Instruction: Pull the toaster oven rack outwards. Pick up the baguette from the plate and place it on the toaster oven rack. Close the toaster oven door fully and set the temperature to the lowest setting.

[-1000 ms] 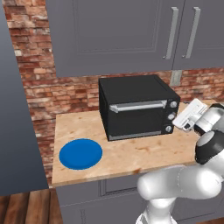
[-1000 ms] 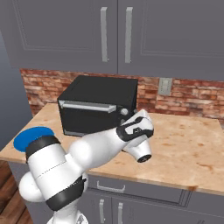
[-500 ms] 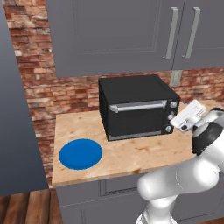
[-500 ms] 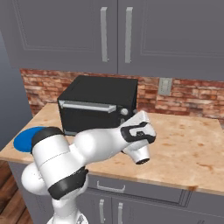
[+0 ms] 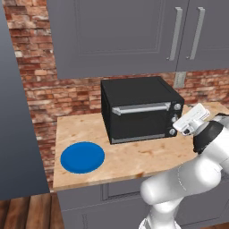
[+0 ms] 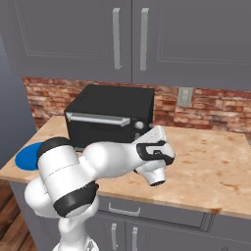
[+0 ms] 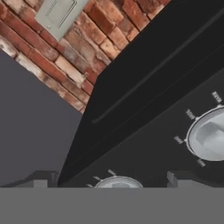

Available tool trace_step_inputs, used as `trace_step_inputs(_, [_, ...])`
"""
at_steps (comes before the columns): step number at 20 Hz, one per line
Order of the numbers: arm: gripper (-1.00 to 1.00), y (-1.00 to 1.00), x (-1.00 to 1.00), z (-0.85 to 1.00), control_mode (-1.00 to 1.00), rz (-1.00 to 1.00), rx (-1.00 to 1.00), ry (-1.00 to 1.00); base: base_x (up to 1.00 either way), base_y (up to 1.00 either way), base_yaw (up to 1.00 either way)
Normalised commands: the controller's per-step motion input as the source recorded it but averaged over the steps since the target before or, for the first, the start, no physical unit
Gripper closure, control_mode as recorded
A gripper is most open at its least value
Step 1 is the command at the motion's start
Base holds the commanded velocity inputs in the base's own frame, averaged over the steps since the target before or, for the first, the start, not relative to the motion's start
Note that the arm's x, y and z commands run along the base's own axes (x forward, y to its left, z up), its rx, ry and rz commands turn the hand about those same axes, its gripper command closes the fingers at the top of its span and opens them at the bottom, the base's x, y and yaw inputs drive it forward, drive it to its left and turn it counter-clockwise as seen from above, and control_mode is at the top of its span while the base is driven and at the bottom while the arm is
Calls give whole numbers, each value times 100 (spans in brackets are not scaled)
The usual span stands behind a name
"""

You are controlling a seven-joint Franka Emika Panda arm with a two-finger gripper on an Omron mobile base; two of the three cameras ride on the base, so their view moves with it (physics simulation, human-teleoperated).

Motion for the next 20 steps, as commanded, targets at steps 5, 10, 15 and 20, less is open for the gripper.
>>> trace_step_inputs(5, [-100,0,0,11,-100,-2,0,-2,0,0,0])
trace_step_inputs(10, [-100,0,-2,11,-100,-4,0,-1,0,0,0])
trace_step_inputs(15, [-100,0,0,1,-100,-2,0,0,0,0,0])
trace_step_inputs(20, [-100,4,-4,0,-100,-1,0,0,0,0,0])
